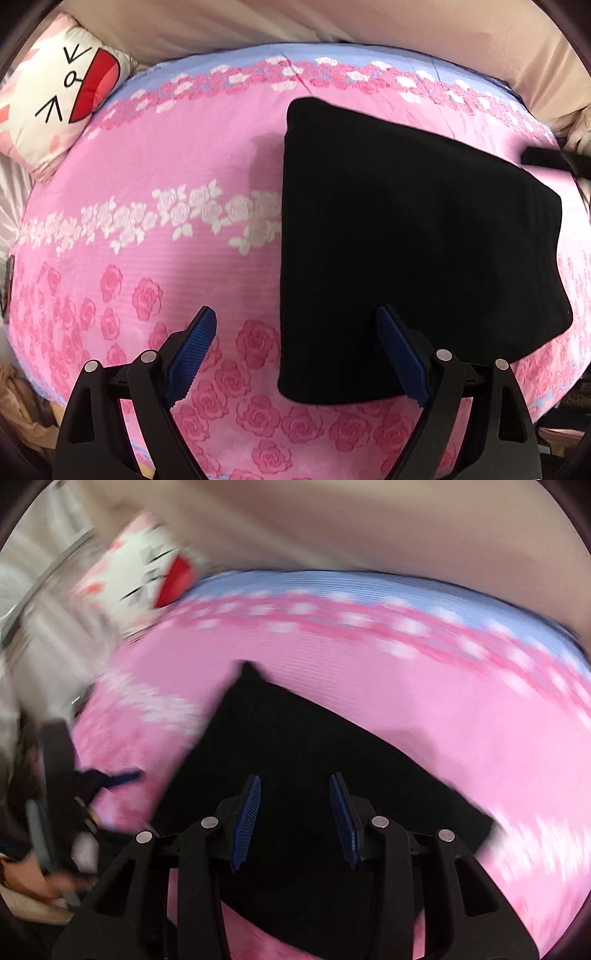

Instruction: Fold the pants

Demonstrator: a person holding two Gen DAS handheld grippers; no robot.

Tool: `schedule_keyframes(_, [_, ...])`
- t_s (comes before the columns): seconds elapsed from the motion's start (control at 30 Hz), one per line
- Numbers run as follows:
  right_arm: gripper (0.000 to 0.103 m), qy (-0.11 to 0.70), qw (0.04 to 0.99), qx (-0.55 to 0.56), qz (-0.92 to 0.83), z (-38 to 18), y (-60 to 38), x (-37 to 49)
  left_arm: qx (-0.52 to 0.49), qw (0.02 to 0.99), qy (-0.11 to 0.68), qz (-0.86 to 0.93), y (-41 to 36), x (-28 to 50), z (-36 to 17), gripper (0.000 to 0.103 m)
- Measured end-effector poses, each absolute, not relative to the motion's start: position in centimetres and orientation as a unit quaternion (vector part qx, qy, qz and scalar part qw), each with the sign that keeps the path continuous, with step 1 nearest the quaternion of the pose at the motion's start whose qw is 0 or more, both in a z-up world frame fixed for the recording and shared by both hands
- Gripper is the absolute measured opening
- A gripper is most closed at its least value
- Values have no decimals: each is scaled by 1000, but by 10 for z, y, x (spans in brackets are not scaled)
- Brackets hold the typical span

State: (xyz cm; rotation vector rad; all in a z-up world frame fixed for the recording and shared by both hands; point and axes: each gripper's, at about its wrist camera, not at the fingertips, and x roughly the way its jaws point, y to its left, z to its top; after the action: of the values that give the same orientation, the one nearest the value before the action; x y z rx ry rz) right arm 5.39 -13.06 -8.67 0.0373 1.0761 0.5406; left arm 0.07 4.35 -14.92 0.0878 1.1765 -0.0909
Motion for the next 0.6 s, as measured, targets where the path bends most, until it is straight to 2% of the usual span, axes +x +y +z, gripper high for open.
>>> schedule_keyframes(0.17, [38,535,800,-53,267,-116,-47,115,46,830,554,-52,48,-4,-152,86])
schedule_keyframes(0.33, [37,542,763,-126,329,-130,15,123,41,829,554,-66,51,-3,-156,86])
schedule_keyframes(0.37, [33,550,759,-159,310,-142,18,130,41,829,554,-69,52,-2,-157,86])
schedule_keyframes(0.4, [21,559,761,-172,281,-154,17,143,40,827,556,-72,52,-1,-159,86])
schedule_keyframes(0.43, [12,572,762,-136,272,-159,10,161,35,826,558,-76,53,0,-160,86])
schedule_keyframes(0.47, [10,571,772,-106,259,-153,5,168,33,825,559,-77,54,1,-161,86])
schedule_keyframes(0.5, [11,560,786,-84,249,-141,-1,171,31,823,562,-79,55,3,-161,86])
schedule_keyframes(0.53, [16,534,805,-56,252,-120,-10,167,30,822,563,-82,55,3,-161,86])
schedule_keyframes(0.6, [16,512,817,-34,265,-97,-26,148,27,821,563,-84,57,4,-161,86])
